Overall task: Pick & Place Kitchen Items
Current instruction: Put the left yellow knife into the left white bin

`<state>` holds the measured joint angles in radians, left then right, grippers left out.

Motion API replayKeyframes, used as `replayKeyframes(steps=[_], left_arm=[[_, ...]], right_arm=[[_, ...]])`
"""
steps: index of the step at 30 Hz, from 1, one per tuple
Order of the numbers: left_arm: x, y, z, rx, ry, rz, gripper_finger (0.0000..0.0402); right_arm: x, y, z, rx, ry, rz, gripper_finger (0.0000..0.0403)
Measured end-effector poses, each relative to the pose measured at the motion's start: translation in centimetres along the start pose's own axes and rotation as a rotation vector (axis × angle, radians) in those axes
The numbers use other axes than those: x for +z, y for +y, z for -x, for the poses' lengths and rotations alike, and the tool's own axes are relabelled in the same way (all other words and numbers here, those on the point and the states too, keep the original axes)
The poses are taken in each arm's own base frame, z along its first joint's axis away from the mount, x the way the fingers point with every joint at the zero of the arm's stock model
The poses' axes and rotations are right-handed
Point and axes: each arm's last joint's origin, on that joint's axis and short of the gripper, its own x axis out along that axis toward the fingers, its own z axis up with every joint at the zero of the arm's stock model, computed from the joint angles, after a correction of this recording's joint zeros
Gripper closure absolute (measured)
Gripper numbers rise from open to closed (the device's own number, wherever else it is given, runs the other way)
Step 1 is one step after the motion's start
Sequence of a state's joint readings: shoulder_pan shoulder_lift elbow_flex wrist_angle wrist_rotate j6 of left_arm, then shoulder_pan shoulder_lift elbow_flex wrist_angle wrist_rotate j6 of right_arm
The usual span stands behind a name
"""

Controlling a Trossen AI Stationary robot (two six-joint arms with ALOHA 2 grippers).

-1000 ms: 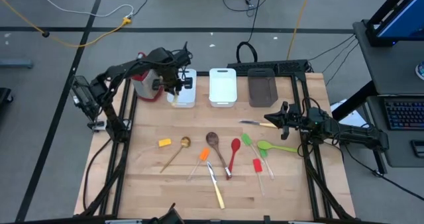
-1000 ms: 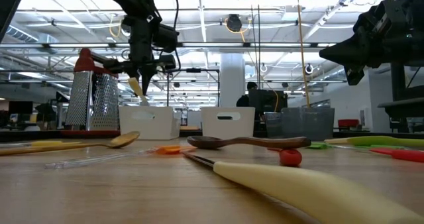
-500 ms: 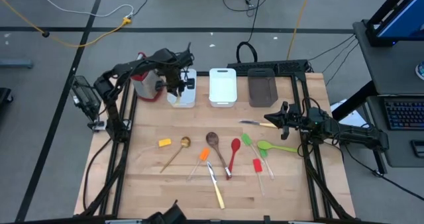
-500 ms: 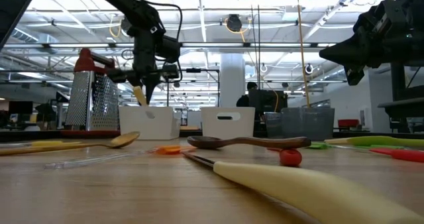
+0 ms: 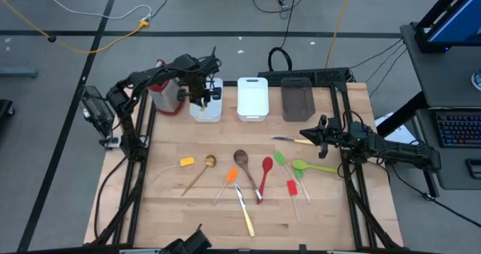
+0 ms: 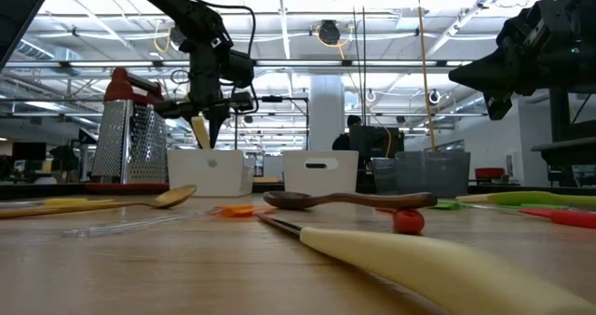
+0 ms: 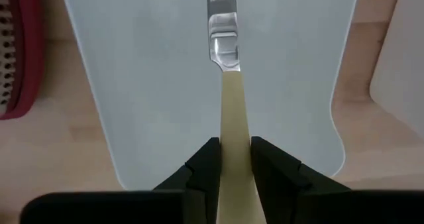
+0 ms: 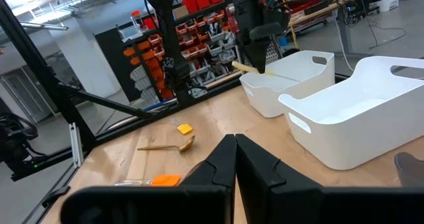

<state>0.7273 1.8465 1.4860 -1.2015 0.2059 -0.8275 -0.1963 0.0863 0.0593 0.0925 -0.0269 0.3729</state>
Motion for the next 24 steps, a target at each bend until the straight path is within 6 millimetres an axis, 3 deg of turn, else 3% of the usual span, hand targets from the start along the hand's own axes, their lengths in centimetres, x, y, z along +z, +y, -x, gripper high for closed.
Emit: replayKeyframes(steps=[11, 24], left_arm=[[0.13, 0.12, 0.01, 0.038, -0.037, -0.093, 0.0316], [0.16, 0.13, 0.01, 0.044, -0.045, -0.082, 0.0316]], right_arm=[[0.00, 0.00, 0.00, 0.000, 0.000, 0.000, 0.0399], [0.01, 0.00, 0.00, 0.000, -0.001, 0.000, 0.0399]])
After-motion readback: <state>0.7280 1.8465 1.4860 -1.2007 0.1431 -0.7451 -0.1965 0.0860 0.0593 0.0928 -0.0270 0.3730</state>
